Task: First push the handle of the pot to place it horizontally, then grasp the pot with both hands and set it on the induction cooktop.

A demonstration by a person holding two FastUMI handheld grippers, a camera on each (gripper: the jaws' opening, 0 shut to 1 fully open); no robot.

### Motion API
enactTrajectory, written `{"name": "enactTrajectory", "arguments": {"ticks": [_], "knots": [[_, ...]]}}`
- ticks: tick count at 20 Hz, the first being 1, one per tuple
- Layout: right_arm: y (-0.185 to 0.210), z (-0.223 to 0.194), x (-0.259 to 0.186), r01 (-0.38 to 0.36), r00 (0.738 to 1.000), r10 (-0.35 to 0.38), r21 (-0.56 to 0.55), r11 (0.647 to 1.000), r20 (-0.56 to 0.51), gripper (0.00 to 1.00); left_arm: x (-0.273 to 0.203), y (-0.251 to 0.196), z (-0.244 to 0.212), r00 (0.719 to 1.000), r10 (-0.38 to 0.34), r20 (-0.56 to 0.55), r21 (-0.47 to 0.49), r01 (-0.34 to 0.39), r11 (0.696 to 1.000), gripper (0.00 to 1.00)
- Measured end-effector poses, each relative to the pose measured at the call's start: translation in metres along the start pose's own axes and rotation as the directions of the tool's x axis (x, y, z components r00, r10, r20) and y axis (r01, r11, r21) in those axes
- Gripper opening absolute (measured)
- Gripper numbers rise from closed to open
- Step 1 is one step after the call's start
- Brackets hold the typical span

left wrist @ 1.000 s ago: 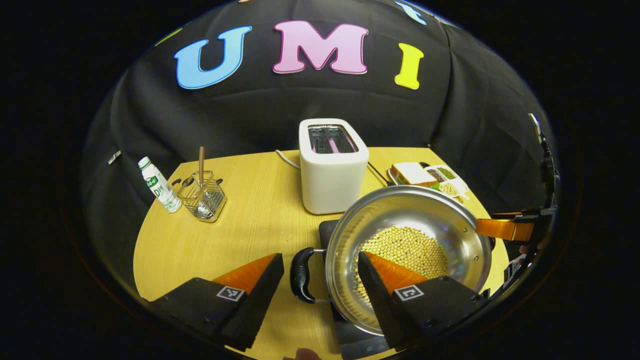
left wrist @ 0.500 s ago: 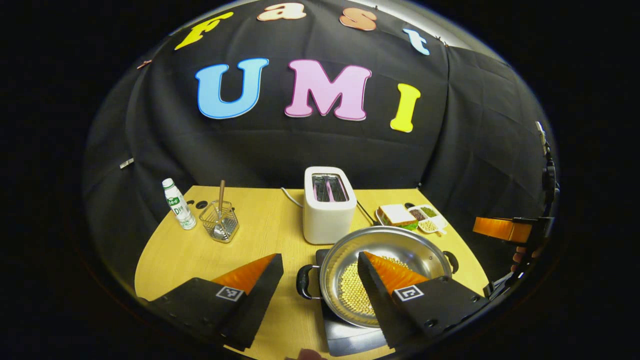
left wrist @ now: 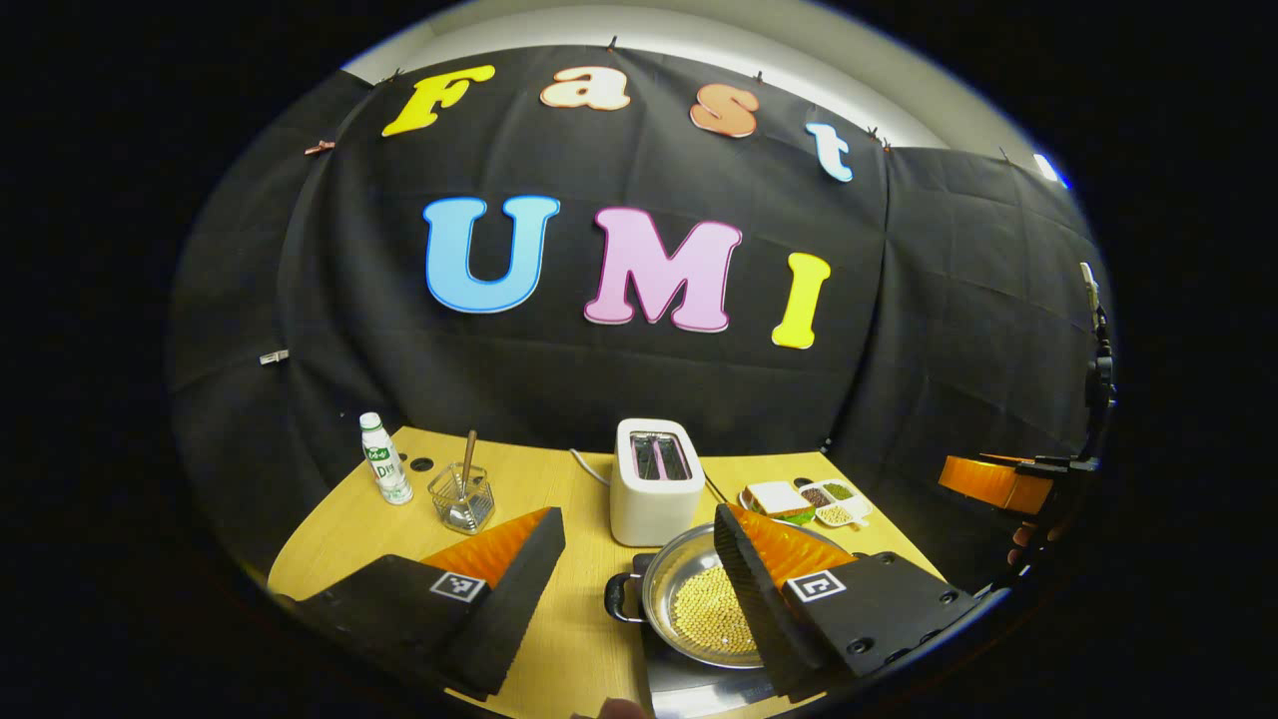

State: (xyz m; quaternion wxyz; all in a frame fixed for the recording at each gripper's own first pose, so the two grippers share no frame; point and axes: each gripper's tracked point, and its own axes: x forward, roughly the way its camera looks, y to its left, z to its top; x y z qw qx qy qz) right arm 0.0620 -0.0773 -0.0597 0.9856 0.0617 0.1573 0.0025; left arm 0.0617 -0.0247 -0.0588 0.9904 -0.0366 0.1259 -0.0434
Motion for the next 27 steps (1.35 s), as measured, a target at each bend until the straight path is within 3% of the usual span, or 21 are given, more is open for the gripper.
{"name": "enactTrajectory", "arguments": {"ticks": [10,25,27], "knots": [[0.006,0.027,-0.028,0.027,0.987,-0.021,-0.034,0.999,0.157,0.98,-0.036,-0.007,0.031,0.987,0.02,0.158,0.065,-0.031,0.997,0.94],[0.017,0.02,-0.028,0.009,0.991,-0.002,-0.053,0.999,0.133,0.98,-0.032,-0.009,0.035,0.99,0.023,0.136,0.09,-0.036,0.995,0.96],[0.015,0.02,-0.029,0.012,0.991,-0.004,-0.054,0.998,0.132,0.92,-0.031,-0.009,0.032,0.992,0.02,0.128,0.084,-0.031,0.996,0.94]]}}
